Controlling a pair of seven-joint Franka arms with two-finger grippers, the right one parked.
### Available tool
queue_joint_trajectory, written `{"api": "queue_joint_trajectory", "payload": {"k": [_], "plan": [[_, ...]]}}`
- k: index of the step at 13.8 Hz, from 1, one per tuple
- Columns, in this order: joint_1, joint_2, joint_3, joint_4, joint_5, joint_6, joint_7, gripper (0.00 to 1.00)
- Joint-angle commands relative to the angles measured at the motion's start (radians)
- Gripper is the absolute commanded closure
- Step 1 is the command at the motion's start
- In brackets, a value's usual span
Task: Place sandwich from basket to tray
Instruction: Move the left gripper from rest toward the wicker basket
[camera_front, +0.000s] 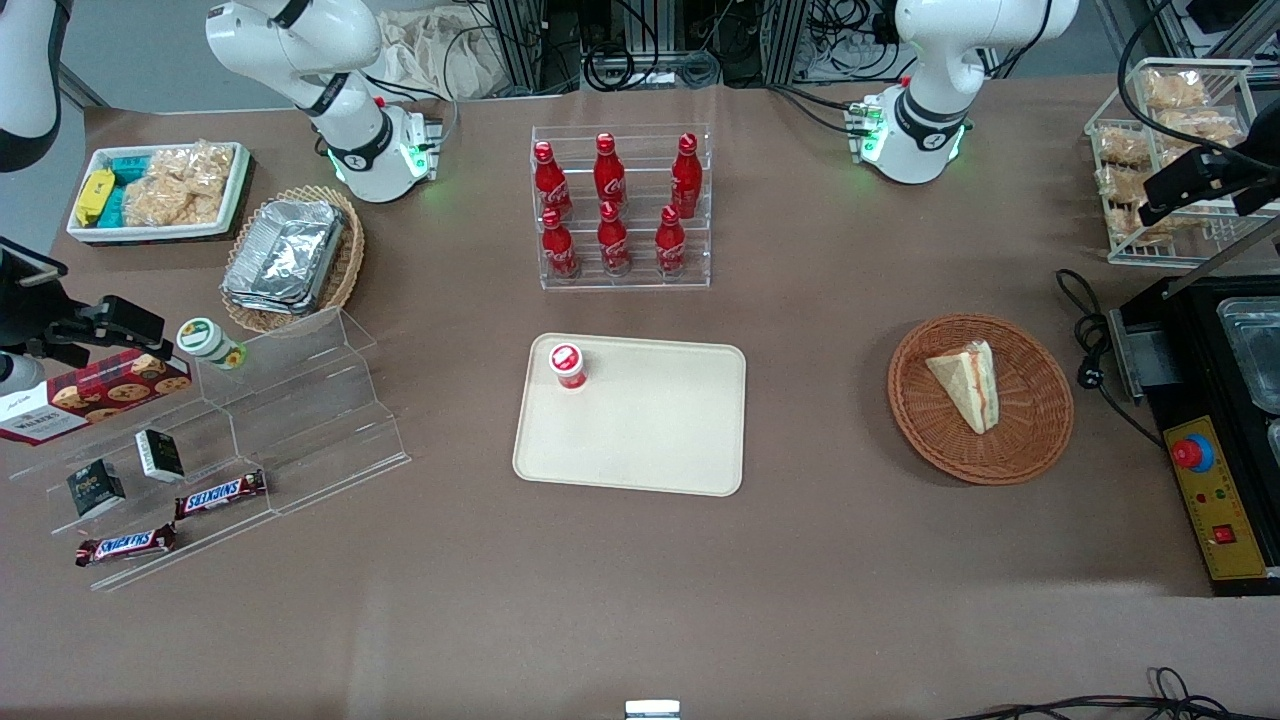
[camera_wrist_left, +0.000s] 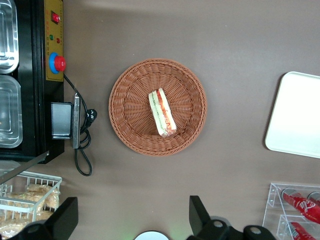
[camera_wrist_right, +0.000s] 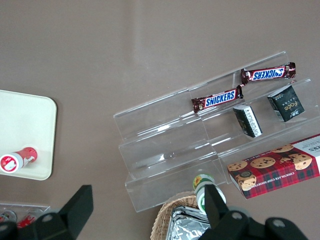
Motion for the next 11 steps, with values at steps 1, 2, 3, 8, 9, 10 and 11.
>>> {"api": "queue_joint_trajectory", "payload": {"k": [1, 2, 3, 8, 9, 10, 11], "plan": [[-0.002, -0.01, 0.014, -0.015, 0.0, 0.012, 0.033, 0.0], [0.018, -0.01, 0.014, -0.008, -0.014, 0.006, 0.039, 0.0], [0.028, -0.008, 0.014, -0.003, -0.018, 0.003, 0.041, 0.0], [0.029, 0.027, 0.011, -0.051, -0.003, 0.011, 0.025, 0.0], [0.029, 0.054, 0.011, -0.054, -0.003, 0.013, 0.024, 0.0], [0.027, 0.077, 0.01, -0.058, -0.003, 0.02, 0.022, 0.0], [0.027, 0.102, 0.01, -0.063, -0.003, 0.041, 0.018, 0.0]]}}
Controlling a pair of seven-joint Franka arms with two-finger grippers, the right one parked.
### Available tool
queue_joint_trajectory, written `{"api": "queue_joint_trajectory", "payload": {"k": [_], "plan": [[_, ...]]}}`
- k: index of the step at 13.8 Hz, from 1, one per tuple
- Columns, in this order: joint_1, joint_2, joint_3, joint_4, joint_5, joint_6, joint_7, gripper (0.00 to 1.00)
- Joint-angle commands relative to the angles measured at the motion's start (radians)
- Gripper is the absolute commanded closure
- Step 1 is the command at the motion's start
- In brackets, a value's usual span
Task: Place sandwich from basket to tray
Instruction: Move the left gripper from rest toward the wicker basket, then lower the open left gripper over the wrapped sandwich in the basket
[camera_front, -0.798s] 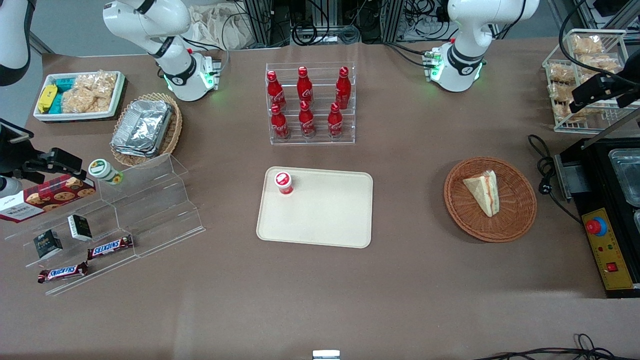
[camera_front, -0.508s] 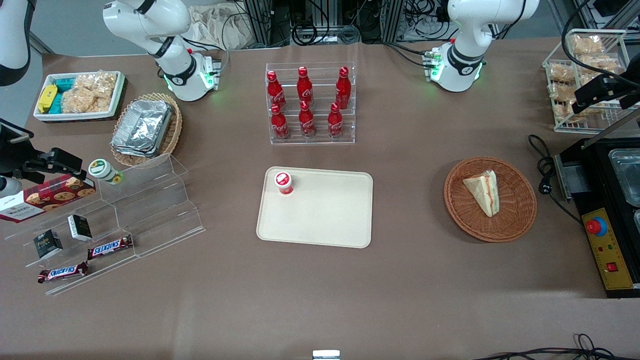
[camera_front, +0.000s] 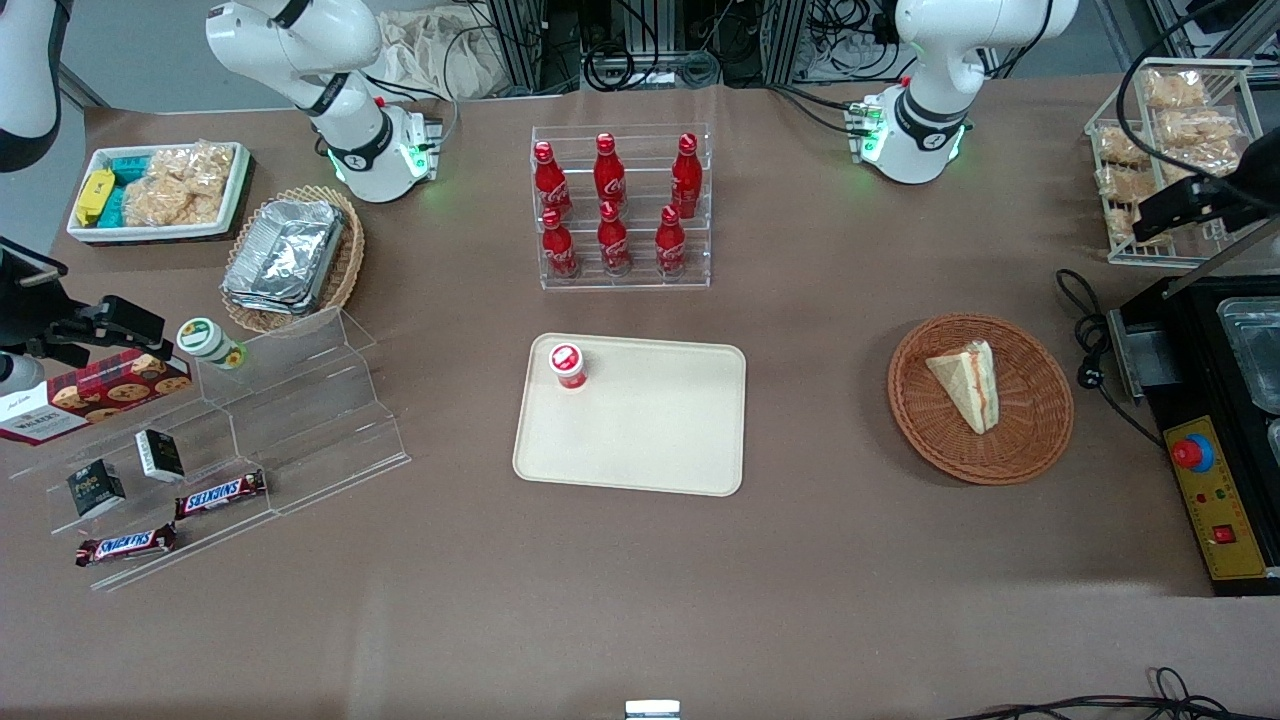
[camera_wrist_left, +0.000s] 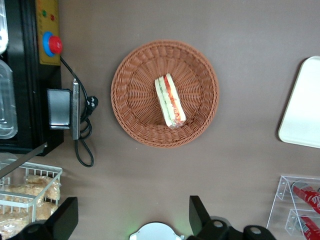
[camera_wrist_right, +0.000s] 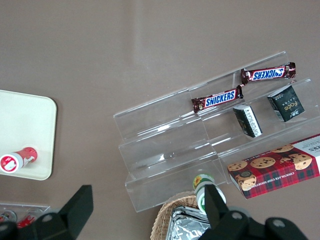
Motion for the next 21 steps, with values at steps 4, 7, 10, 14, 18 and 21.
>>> {"api": "queue_joint_trajectory", "payload": {"k": [4, 7, 10, 14, 18, 21], "plan": [[0.001, 0.093, -0.005, -0.147, -0.004, 0.205, -0.068, 0.0], [-0.007, 0.14, -0.008, -0.237, -0.009, 0.343, -0.182, 0.0], [-0.03, 0.226, -0.013, -0.248, -0.009, 0.421, -0.266, 0.0], [-0.079, 0.311, -0.013, -0.307, -0.009, 0.562, -0.343, 0.0], [-0.1, 0.383, -0.013, -0.381, -0.002, 0.705, -0.351, 0.0], [-0.108, 0.414, -0.012, -0.435, 0.002, 0.779, -0.351, 0.0]]}}
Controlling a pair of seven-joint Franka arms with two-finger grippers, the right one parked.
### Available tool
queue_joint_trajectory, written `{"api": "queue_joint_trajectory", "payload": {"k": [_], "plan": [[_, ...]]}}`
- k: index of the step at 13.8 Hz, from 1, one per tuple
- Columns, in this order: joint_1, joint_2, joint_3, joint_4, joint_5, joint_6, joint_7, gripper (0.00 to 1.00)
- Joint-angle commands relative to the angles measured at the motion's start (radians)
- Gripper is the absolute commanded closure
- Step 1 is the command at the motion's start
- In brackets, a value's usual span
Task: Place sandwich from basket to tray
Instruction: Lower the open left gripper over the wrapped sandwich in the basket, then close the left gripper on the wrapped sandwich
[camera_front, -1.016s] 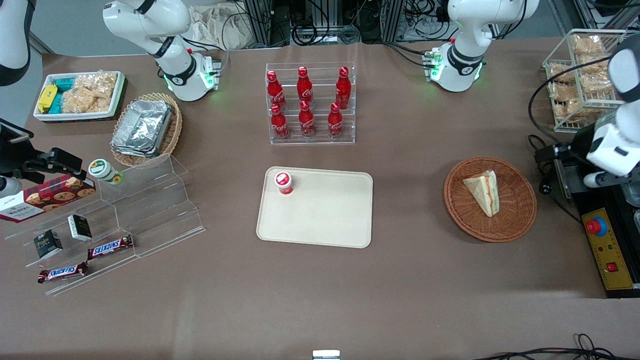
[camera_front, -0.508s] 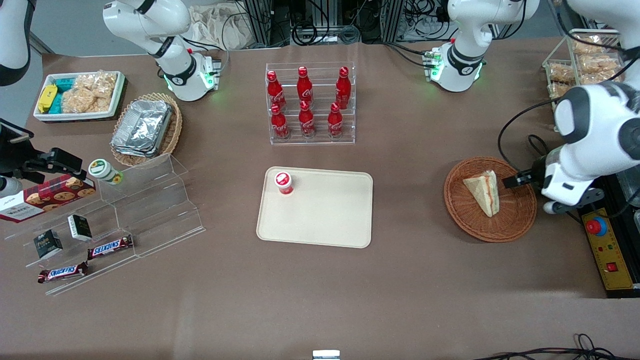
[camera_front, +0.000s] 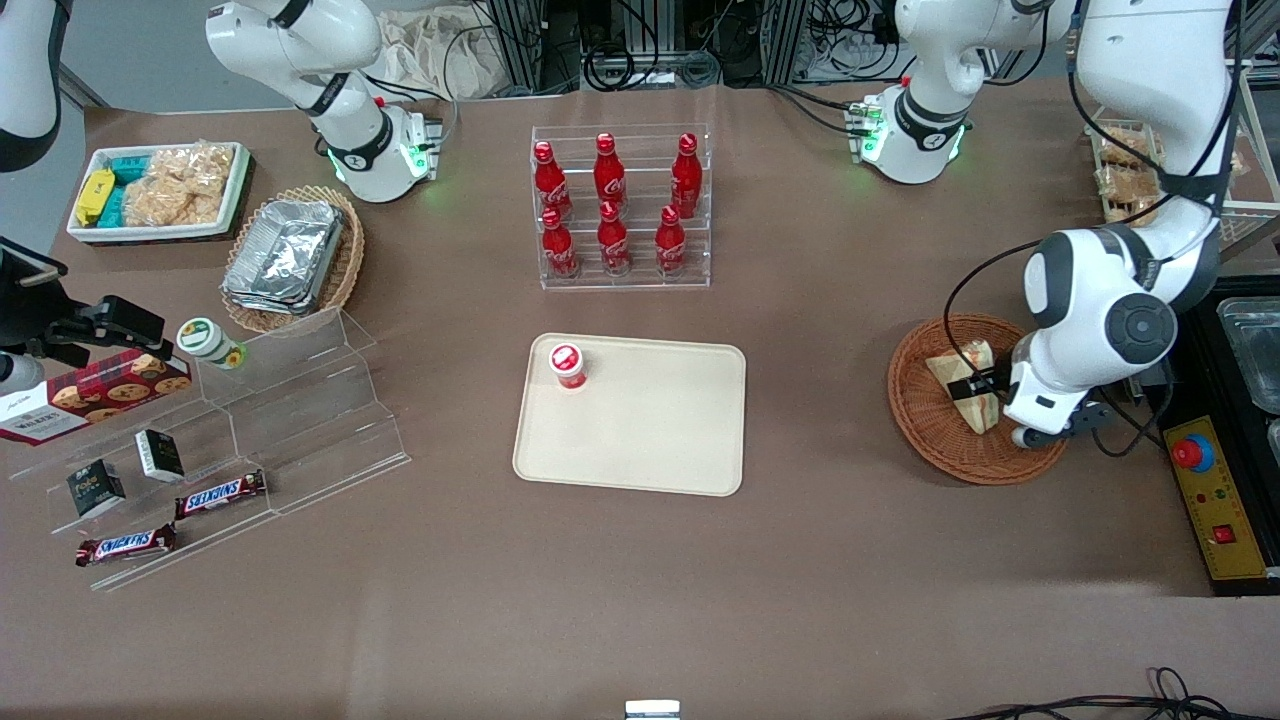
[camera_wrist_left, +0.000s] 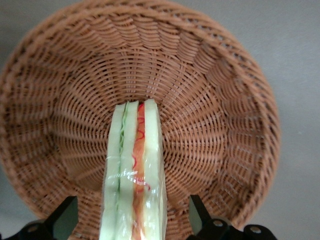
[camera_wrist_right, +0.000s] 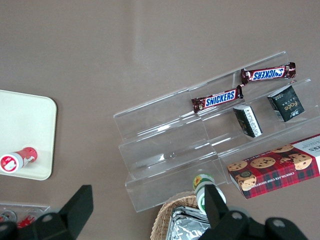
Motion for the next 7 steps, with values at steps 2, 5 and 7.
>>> {"api": "queue_joint_trajectory", "payload": {"k": [2, 5, 7], "plan": [[-0.018, 0.024, 0.008, -0.033, 0.023, 0.038, -0.015, 0.0], [-0.018, 0.03, 0.008, -0.033, 0.023, 0.039, -0.015, 0.12], [-0.018, 0.03, 0.008, -0.033, 0.023, 0.038, -0.015, 0.43]]}}
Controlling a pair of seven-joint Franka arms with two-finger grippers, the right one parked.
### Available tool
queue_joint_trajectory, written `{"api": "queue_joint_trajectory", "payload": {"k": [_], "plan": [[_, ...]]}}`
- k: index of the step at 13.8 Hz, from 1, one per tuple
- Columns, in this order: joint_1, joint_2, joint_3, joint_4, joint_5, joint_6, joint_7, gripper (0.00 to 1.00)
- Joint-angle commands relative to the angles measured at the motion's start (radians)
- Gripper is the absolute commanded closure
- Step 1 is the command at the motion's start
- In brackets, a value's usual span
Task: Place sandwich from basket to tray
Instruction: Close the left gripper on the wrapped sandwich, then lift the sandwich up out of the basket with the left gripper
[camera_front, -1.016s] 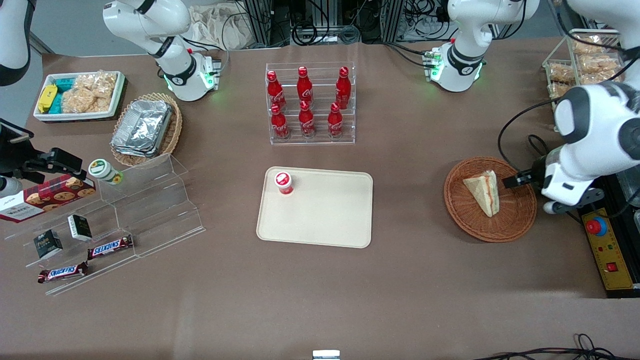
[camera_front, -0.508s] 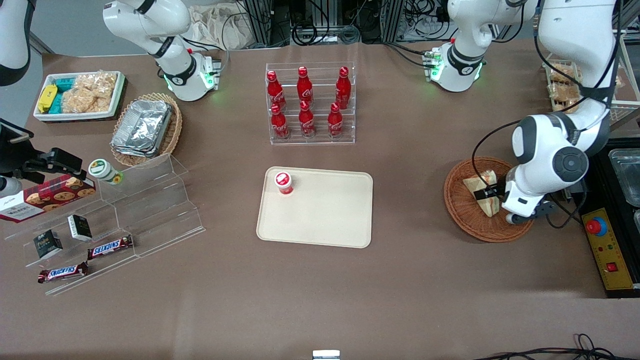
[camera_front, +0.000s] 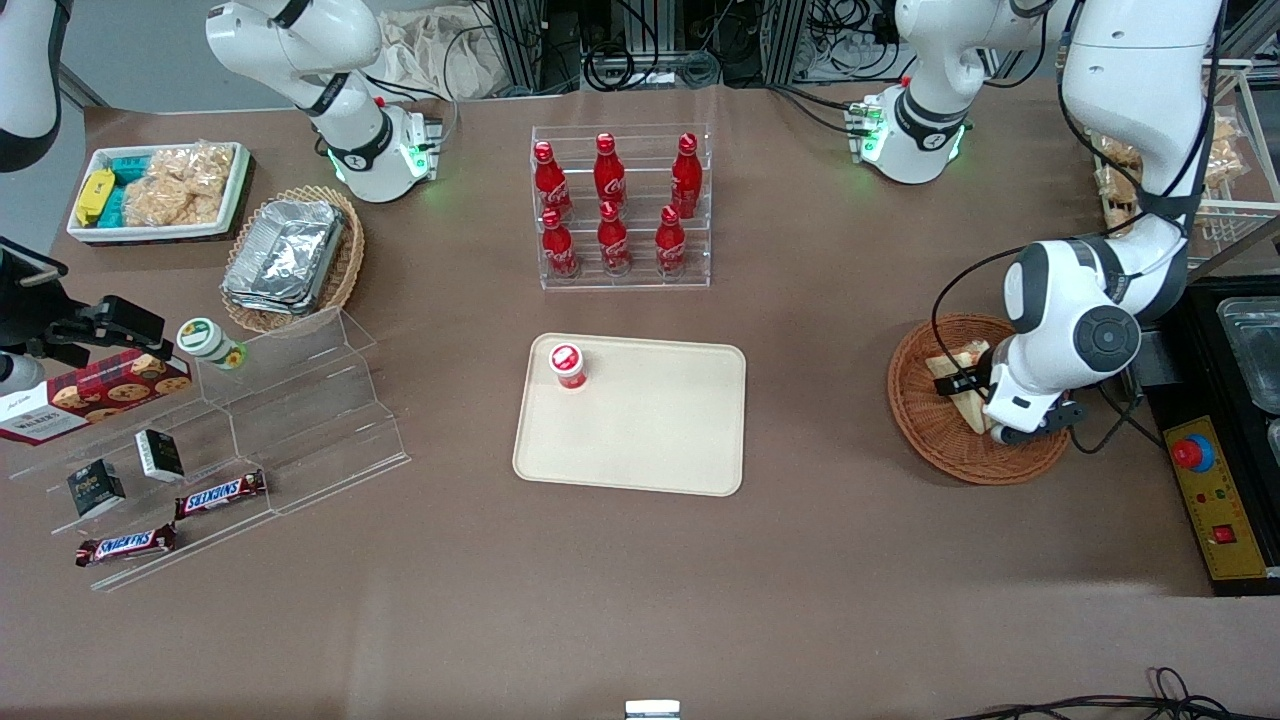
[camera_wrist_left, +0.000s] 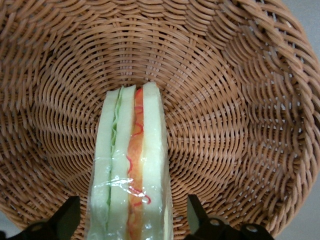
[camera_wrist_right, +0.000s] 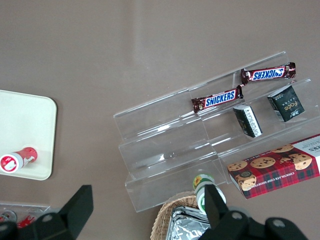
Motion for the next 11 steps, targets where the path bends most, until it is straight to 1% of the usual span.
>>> {"api": "queue_joint_trajectory", "payload": {"k": [1, 2, 3, 5, 7, 11], "plan": [[-0.012, -0.007, 0.008, -0.006, 0.017, 0.013, -0.017, 0.55], [-0.012, -0.008, 0.008, -0.006, 0.017, 0.013, -0.035, 0.65], [-0.012, -0.008, 0.008, -0.004, 0.017, 0.013, -0.05, 0.7], [-0.012, -0.029, 0.008, 0.0, 0.019, 0.004, -0.051, 0.71], [-0.012, -0.084, 0.008, 0.012, 0.019, -0.016, -0.046, 0.71], [-0.012, -0.2, 0.003, 0.112, 0.02, -0.177, -0.046, 0.71]]}}
